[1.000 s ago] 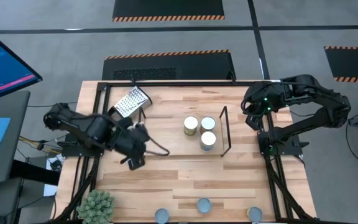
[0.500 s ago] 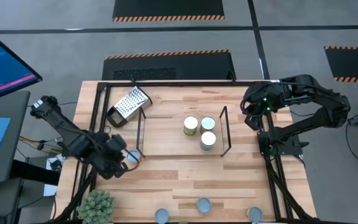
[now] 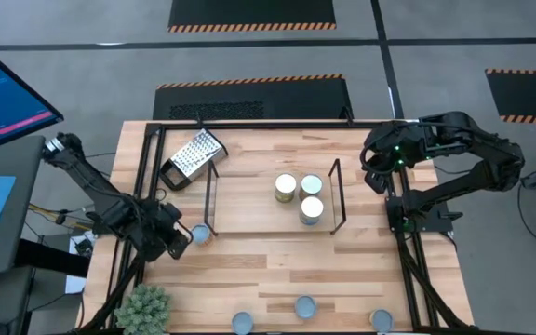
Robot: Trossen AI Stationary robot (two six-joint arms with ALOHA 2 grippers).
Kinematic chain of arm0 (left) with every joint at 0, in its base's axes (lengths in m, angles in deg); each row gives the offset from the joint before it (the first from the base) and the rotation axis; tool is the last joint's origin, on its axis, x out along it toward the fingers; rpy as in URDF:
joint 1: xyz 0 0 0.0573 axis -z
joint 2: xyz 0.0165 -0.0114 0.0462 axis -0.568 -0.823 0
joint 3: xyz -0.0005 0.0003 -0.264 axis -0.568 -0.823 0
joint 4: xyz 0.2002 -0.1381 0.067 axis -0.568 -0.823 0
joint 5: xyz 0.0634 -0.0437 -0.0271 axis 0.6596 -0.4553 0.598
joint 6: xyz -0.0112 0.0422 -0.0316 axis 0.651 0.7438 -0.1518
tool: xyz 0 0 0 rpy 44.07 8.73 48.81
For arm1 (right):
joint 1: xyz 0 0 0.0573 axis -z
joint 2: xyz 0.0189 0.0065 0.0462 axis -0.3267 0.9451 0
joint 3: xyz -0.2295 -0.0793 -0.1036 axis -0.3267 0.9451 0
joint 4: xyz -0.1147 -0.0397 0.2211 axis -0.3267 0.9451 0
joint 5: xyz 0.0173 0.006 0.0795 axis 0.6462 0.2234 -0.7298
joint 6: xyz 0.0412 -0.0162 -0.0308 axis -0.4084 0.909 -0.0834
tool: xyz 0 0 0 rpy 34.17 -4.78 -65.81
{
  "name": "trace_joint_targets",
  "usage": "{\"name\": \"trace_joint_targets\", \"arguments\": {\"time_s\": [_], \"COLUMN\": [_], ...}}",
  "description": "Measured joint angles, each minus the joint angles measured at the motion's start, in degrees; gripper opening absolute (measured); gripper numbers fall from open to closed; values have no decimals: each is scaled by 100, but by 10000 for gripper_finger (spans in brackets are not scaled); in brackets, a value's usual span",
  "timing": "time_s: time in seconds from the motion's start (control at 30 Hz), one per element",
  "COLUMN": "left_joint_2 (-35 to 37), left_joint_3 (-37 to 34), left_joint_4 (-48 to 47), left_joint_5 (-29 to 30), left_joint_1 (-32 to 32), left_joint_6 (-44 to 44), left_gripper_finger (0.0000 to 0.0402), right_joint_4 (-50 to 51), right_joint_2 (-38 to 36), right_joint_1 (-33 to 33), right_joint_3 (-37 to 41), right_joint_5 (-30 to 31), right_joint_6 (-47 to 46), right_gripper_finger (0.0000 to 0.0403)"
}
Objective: Pick and place cans onto a shelf
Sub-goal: Put the yellow patterned canned food on the shelf
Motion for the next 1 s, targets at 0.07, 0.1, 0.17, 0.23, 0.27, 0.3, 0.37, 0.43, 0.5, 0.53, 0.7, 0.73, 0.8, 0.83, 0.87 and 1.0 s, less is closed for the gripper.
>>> {"name": "trace_joint_targets", "arguments": {"time_s": [0.07, 0.1, 0.17, 0.23, 0.27, 0.3, 0.37, 0.43, 0.5, 0.53, 0.7, 0.73, 0.8, 0.83, 0.87, 1.0], "left_joint_2": [90, 132, 163, 154, 152, 146, 143, 143, 143, 143, 8, -54, -212, -308, -399, -784], "left_joint_3": [-64, -90, -136, -176, -182, -184, -184, -184, -184, -184, -184, -184, -184, -184, -184, -184], "left_joint_4": [-24, -140, -234, -300, -378, -397, -491, -589, -652, -662, -648, -654, -631, -607, -598, -473], "left_joint_5": [213, 218, 194, 198, 201, 203, 279, 417, 502, 499, 466, 470, 490, 500, 500, 500], "left_joint_1": [0, -2, -2, 0, 0, 0, 0, 0, -2, -2, 0, -2, -2, -11, -22, -31], "left_joint_6": [-74, -92, -99, -170, -181, -184, -188, -289, -422, -502, -934, -983, -1023, -1057, -1117, -1264], "left_gripper_finger": [63, 63, 64, 70, 74, 80, 93, 110, 127, 136, 169, 173, 175, 176, 176, 174], "right_joint_4": [-2, -2, -6, -8, -7, -12, -13, -4, -16, -7, 23, 38, 34, 23, 23, 24], "right_joint_2": [2, 2, 1, 25, 38, 49, 79, 116, 138, 171, 230, 239, 257, 266, 264, 254], "right_joint_1": [0, 0, 0, 0, 0, 0, 0, 0, 0, 0, -86, -121, -198, -235, -266, -391], "right_joint_3": [0, 0, 0, 0, 0, 0, 0, -4, -2, -4, 0, -2, -2, -2, -2, -2], "right_joint_5": [0, 0, -1, 0, 0, -1, 0, 0, 0, 0, 4, 5, 7, 7, 7, 7], "right_joint_6": [-65, -72, -72, -72, -72, -72, -70, -70, -63, -59, -50, -52, -52, -52, -52, -53], "right_gripper_finger": [59, 59, 59, 59, 59, 59, 59, 59, 59, 59, 59, 59, 59, 59, 59, 59]}}
